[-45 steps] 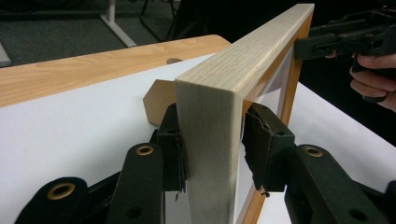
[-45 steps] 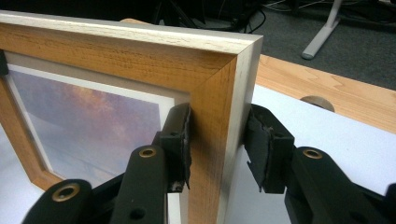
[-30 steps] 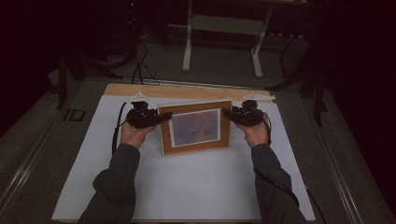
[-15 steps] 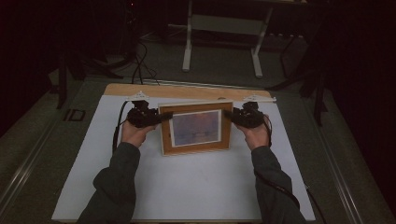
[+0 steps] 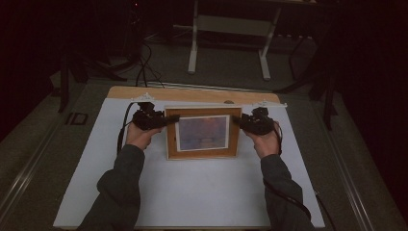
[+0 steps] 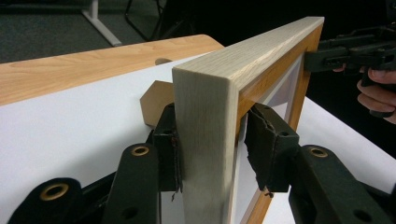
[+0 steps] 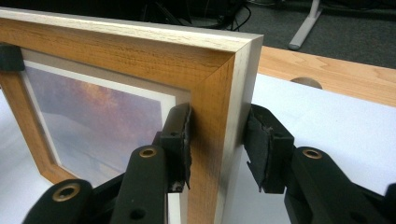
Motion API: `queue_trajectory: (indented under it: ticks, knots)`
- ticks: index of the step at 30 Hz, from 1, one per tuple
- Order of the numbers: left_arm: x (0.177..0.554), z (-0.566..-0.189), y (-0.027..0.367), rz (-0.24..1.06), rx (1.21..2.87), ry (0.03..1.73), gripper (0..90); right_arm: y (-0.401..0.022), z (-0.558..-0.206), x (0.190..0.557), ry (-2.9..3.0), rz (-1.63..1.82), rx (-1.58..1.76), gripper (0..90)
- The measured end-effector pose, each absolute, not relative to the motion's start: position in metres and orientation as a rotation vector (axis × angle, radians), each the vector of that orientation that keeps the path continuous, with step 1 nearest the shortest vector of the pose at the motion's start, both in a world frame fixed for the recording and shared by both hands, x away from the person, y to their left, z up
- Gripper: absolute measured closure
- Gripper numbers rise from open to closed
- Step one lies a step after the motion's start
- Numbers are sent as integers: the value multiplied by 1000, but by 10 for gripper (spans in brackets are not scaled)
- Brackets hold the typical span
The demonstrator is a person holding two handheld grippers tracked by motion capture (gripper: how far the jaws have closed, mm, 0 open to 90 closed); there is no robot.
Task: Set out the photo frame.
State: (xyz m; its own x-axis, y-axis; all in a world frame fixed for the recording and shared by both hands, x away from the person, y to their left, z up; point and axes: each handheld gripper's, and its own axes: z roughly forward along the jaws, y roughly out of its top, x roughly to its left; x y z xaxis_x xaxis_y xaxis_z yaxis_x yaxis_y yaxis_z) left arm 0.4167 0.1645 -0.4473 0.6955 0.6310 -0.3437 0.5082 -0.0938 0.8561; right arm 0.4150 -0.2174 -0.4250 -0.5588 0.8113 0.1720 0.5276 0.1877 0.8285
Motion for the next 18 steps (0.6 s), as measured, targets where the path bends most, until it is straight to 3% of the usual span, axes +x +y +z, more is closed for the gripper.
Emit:
queue_trajectory:
  ticks: [18]
  knots:
    - [420,-449,161,109,1732,920,570,-223,-425,404,2153,1316,1282,624]
